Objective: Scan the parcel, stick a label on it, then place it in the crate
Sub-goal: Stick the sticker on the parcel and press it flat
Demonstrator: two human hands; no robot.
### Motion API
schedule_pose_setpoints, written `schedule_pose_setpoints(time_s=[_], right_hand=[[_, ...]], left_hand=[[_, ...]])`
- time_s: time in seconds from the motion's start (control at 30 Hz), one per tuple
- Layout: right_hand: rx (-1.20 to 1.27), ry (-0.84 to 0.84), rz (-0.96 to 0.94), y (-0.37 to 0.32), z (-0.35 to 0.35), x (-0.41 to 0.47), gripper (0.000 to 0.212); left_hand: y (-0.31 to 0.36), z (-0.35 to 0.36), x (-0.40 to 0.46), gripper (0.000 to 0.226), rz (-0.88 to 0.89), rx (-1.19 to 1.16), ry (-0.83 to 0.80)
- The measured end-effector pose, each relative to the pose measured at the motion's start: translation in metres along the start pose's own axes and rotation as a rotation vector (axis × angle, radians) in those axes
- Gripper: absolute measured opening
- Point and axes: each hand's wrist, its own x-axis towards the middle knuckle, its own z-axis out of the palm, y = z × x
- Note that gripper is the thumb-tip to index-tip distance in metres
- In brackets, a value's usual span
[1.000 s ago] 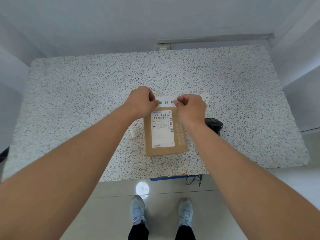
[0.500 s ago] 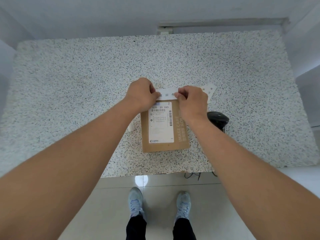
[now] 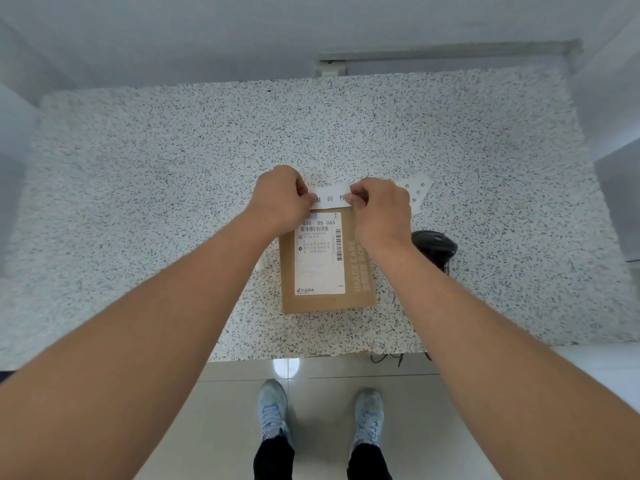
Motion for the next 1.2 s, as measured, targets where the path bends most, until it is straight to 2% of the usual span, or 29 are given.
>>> schedule_pose_setpoints(time_s=[0.17,0.53,0.97,1.2], right_hand=[[-0.041,0.016,-0.021,0.001,0.005,-0.002,0.014],[-0.144,0.068,-0.068,-0.002,0.008,-0.004,0.018],[-0.011,0.073,0.032,0.004,0.011,-0.007,0.017],[0.113,0.060,0.089,0.005,0.016,-0.004,0.018]], left_hand=[[0.001,0.002,-0.003,0.013,0.009,0.015,0.026],[0.002,0.007,-0.005,0.013,0.030,0.063,0.067],[0.013,0.009,-0.002,0.017,-0.129,0.069,0.086],[0.005,0.011,-0.002,0.036,-0.168,0.034,0.150]])
